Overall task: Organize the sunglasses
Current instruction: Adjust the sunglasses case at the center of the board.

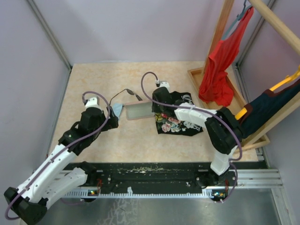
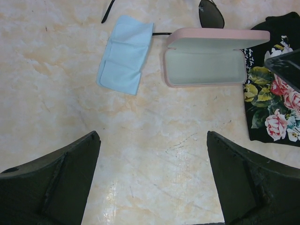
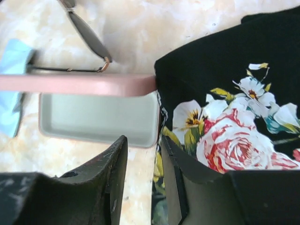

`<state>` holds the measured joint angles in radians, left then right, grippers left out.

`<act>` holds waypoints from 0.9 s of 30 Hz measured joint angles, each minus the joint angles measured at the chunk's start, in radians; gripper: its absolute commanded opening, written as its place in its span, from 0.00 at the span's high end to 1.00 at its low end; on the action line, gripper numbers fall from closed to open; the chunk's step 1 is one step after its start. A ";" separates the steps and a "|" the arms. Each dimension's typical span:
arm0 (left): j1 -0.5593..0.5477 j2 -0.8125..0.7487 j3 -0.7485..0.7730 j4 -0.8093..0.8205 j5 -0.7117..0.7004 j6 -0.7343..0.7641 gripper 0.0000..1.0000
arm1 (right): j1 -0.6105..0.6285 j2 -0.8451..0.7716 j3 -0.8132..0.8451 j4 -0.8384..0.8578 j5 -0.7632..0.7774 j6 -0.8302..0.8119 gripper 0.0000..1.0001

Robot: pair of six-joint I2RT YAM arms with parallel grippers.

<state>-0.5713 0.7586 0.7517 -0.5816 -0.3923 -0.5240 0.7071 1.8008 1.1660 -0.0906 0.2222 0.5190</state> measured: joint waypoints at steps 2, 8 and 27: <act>0.000 0.022 -0.006 0.012 0.000 -0.001 0.01 | 0.000 -0.068 -0.050 0.024 -0.018 -0.027 0.62; 0.002 0.144 -0.016 0.072 -0.006 -0.002 0.12 | 0.000 -0.297 -0.233 0.080 -0.074 -0.082 0.61; 0.100 0.630 0.008 0.323 -0.082 0.061 0.36 | 0.000 -0.821 -0.536 -0.101 -0.150 0.024 0.27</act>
<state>-0.4717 1.3888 0.7593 -0.2584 -0.4744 -0.4629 0.7067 0.9798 0.6300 -0.1913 0.0723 0.5434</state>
